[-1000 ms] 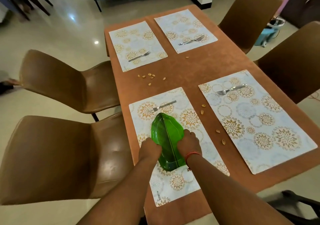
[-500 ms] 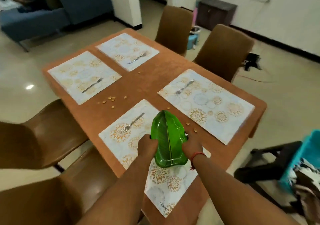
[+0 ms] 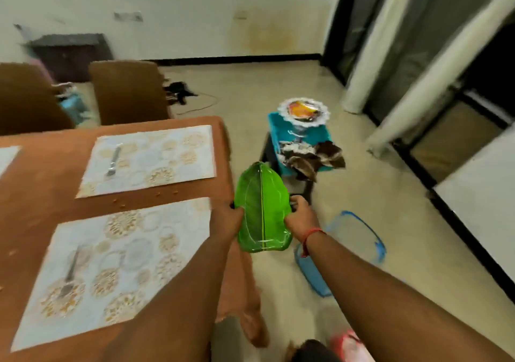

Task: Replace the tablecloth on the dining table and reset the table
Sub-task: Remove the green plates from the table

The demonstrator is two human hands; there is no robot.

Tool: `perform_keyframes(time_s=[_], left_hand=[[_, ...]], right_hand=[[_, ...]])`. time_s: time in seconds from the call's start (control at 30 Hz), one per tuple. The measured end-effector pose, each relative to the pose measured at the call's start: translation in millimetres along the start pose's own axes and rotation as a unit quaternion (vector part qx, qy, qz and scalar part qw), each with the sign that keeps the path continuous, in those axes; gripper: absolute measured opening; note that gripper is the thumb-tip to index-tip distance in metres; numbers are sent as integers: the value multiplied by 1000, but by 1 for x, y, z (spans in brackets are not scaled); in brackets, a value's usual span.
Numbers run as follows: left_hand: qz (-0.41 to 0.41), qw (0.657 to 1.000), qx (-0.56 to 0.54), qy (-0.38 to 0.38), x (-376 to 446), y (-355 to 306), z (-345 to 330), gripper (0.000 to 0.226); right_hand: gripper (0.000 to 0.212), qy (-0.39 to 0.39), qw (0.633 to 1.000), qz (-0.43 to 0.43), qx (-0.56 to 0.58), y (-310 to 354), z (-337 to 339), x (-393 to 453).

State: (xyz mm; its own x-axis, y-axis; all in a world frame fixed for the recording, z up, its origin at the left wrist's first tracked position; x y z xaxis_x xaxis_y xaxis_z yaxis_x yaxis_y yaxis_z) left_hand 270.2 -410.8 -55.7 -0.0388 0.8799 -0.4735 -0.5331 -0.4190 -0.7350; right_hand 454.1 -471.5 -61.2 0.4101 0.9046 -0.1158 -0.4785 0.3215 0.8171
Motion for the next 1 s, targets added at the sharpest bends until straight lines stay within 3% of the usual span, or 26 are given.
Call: perform_keyframes(time_s=[0.17, 0.33, 0.57, 0.77, 1.0], left_hand=[[-74, 986, 87, 123, -67, -27, -113, 14], [-111, 962, 139, 208, -130, -26, -208, 15], [-156, 940, 200, 229, -240, -18, -329, 16], [-154, 933, 215, 245, -349, -5, -420, 20], [-117, 932, 205, 277, -388, -10, -528, 27]], right_hand=[[47, -115, 988, -103, 24, -81, 105, -77], [48, -199, 965, -166, 28, -148, 176, -150], [46, -267, 936, -213, 82, -255, 265, -254], [46, -272, 930, -216, 119, -334, 358, -332], [44, -298, 917, -221, 148, -393, 451, -369]])
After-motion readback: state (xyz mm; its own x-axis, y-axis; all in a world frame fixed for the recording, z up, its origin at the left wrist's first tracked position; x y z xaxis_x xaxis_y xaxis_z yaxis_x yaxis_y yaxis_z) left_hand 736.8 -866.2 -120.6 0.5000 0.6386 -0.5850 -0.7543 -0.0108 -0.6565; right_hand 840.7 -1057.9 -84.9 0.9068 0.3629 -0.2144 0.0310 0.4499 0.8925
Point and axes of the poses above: each hand's wrist, its own x-axis towards the middle knuckle, its own z-axis out of the back of the hand, y = z × x, the point moved 1 cm from there along x, towards the middle knuckle, and after that the axes turned 14 degrees about z, right-handed, at the moved point
